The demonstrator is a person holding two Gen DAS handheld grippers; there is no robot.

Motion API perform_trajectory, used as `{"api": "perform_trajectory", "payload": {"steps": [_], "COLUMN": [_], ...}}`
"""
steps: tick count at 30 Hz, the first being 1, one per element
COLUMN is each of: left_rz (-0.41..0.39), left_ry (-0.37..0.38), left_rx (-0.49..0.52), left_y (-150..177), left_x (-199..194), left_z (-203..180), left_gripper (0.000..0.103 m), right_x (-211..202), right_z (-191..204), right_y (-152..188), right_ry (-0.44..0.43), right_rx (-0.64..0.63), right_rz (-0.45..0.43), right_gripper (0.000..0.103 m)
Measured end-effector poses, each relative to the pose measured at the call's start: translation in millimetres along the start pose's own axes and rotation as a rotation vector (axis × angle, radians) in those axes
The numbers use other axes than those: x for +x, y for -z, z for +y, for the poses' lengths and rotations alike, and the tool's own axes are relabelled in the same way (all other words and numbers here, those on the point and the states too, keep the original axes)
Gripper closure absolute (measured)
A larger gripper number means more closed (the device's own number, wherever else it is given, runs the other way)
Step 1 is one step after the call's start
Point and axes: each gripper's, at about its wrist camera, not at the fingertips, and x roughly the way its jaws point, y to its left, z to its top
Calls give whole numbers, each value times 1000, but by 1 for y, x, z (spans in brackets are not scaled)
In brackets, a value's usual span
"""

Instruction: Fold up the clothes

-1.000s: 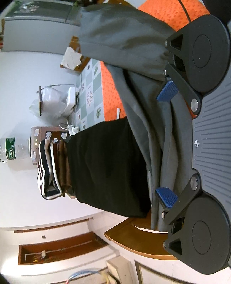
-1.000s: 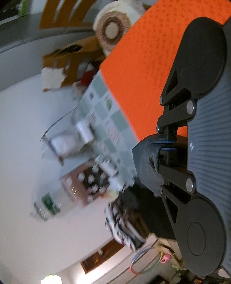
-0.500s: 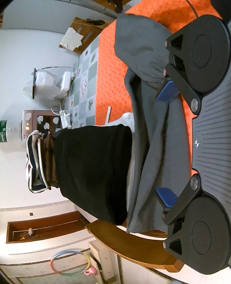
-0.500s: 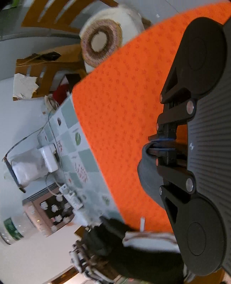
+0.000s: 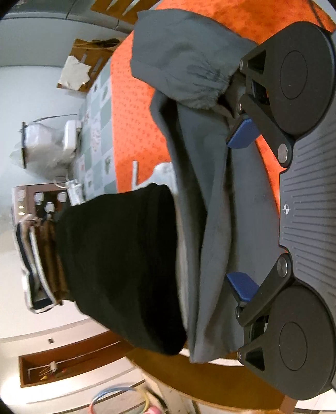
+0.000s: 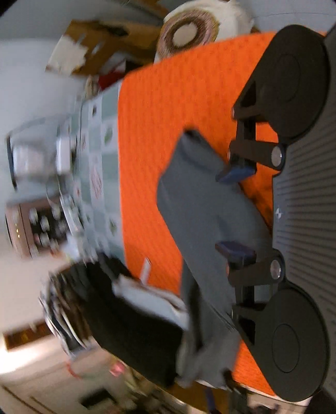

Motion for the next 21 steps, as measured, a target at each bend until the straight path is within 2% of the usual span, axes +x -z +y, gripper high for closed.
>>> {"api": "perform_trajectory", "payload": {"steps": [3, 5, 7, 10, 13, 17, 21], "left_rz": [8, 3, -3, -4, 13, 54, 106], "left_ry": [-8, -25, -45, -82, -101, -84, -67], "left_rx": [-16, -22, -31, -108, -215, -432, -644], "left_y": [0, -2, -4, -11, -18, -27, -31], "left_x": [13, 21, 29, 40, 48, 57, 70], "left_z": [5, 8, 11, 22, 36, 56, 71], "left_gripper": [2, 2, 2, 2, 2, 2, 2], "right_x": [11, 22, 31, 43, 52, 57, 59], "right_z": [29, 40, 45, 51, 52, 43, 29], "right_y": [9, 16, 21, 27, 31, 32, 31], "right_ry": [-53, -66, -52, -18, 37, 95, 107], "right_rx": [-21, 12, 66, 142, 210, 342, 485], "right_rz": [42, 77, 90, 101, 102, 76, 41], "right_gripper": [26, 24, 21, 18, 17, 15, 14]}}
